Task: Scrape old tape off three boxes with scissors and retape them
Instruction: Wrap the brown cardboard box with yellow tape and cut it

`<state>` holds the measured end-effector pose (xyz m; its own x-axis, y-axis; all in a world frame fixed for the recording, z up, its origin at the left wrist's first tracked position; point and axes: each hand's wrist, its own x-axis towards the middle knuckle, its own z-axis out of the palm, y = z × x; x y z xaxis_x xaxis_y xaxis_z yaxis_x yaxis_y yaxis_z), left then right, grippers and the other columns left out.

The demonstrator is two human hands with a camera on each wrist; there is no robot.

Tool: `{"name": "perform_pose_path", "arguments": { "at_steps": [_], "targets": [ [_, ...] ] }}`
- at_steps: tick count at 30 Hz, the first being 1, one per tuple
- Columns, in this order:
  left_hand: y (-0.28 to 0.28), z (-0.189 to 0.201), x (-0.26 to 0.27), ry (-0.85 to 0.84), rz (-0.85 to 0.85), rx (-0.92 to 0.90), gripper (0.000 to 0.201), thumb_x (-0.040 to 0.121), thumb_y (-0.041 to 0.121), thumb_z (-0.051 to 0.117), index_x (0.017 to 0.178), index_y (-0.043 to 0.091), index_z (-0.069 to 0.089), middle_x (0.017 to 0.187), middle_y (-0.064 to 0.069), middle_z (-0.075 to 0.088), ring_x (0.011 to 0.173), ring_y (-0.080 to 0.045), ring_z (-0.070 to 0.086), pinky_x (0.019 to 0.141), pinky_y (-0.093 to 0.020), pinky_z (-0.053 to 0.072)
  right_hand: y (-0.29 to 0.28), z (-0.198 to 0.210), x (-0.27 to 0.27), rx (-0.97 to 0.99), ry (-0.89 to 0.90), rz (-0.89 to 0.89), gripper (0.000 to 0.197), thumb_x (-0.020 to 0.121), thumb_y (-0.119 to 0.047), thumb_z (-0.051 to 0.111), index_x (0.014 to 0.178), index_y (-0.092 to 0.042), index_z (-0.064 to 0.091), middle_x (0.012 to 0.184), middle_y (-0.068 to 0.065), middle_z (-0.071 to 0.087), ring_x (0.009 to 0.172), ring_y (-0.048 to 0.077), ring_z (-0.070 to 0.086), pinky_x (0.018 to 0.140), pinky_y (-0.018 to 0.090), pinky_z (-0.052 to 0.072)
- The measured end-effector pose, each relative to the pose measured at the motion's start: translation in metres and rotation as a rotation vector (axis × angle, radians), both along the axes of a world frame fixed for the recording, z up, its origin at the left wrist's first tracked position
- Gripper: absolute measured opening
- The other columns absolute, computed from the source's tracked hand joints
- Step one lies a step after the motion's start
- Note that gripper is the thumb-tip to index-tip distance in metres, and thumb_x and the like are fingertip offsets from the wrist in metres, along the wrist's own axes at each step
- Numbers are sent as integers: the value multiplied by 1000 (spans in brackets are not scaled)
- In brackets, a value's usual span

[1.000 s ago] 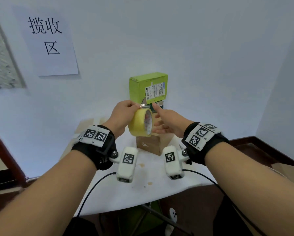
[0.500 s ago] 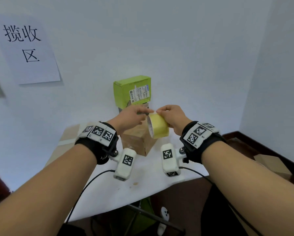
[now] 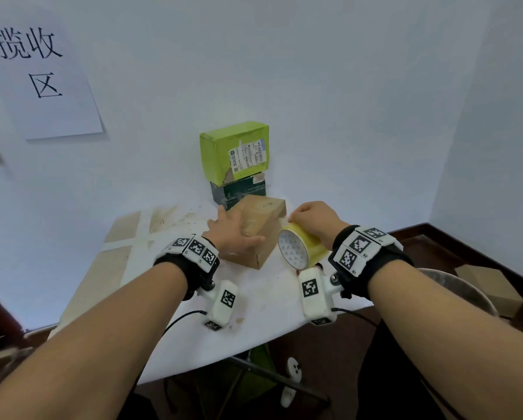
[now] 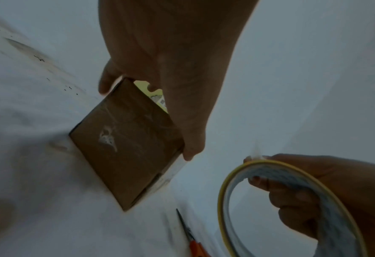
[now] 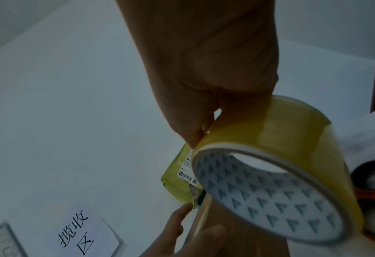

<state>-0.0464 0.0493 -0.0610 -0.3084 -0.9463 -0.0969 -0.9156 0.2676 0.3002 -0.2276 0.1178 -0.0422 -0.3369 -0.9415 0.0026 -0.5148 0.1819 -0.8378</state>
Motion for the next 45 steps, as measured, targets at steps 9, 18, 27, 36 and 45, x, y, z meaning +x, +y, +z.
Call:
{"name": "perform_pose_path", "arguments": {
  "at_steps": [9,18,27,36,45],
  "targets": [
    [-13,13,54,-92,-143,13,82,80,69,58,147,40,21,161,-2,1,146,-29,14,117,-49,18,-10,-1,25,120,-13,152,31,78,-23,73,103,-6,68,102,12,66,97,27,62,90,41,53],
    [18,39,24,568,-132,221,38,92,39,60,100,3,68,90,-6,70,76,-9,66,67,-16,51,-12,8,45,19,109,164,29,84,-26,66,104,-6,69,105,11,66,94,24,61,81,34,50],
    [23,38,19,739,-37,374,15,87,13,68,74,11,61,66,0,61,59,-6,56,54,-14,47,-3,18,57,-11,264,168,28,94,-22,49,106,-6,68,110,12,65,101,26,60,78,30,47],
    [17,26,26,724,-6,165,16,90,5,62,75,9,61,68,-3,58,57,-8,49,55,-14,44,21,31,57,129,-146,237,31,95,-32,49,116,-9,51,102,10,58,82,20,55,69,28,44],
    [17,23,33,706,9,-21,13,85,11,69,72,12,65,72,1,62,66,-10,53,65,-24,46,35,40,63,196,-87,337,21,99,-20,46,80,-15,50,80,3,55,70,13,51,63,21,43]
  ]
}}
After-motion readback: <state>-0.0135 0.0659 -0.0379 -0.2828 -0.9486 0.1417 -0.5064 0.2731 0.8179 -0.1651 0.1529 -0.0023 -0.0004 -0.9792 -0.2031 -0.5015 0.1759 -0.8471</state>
